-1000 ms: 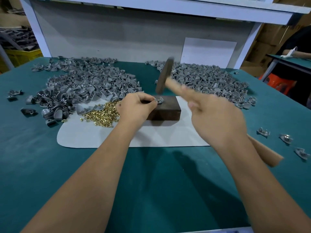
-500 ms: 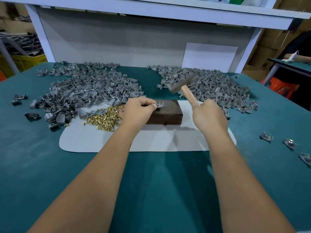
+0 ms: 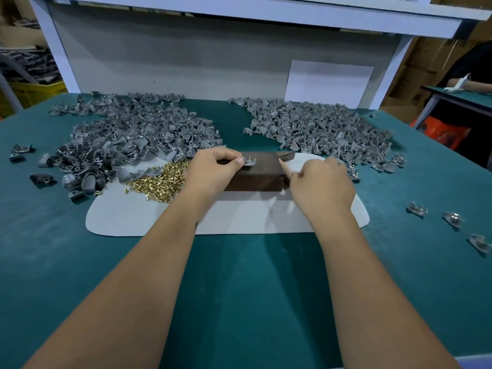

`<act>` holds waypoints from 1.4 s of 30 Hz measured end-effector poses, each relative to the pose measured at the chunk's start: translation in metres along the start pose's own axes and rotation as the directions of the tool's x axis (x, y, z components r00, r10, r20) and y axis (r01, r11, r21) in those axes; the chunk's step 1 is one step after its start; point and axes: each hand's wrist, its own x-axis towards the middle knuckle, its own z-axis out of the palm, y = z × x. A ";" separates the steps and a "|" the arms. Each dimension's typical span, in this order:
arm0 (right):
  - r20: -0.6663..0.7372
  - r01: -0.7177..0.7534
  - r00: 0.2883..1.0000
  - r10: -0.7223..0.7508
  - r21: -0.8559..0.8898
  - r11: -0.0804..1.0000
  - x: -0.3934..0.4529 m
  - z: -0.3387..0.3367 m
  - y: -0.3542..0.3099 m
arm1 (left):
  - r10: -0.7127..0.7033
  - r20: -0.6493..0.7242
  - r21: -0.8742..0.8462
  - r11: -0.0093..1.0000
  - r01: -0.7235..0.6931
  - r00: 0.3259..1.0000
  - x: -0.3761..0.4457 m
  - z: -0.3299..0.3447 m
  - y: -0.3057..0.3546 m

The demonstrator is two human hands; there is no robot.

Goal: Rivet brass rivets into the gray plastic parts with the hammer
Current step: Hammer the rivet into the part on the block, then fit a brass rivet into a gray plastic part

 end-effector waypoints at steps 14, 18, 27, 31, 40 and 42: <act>0.031 -0.050 0.999 0.040 0.753 0.657 0.021 0.000 0.002 | 0.154 0.049 0.009 0.988 -0.154 0.987 0.003 0.003 0.000; 0.035 -0.212 0.969 0.246 0.634 0.744 0.030 -0.007 0.039 | 0.140 0.071 0.036 0.989 -0.142 0.988 0.005 0.005 -0.002; -0.184 0.074 0.983 -0.013 0.325 0.943 0.003 -0.016 -0.005 | 0.149 0.026 0.019 0.989 -0.150 0.988 0.004 0.003 -0.002; -0.276 0.313 0.934 -0.225 0.336 0.888 -0.015 -0.014 -0.040 | 0.113 -0.065 -0.052 0.992 -0.117 0.991 0.006 -0.002 0.000; -0.089 0.248 0.968 -0.237 0.508 0.825 0.000 -0.018 -0.071 | -0.012 -0.387 0.115 0.991 0.061 0.922 0.019 -0.046 -0.011; -0.100 0.223 0.974 -0.203 0.558 0.799 0.000 -0.017 -0.082 | -0.055 -0.461 0.229 0.957 0.179 0.886 0.019 -0.060 -0.017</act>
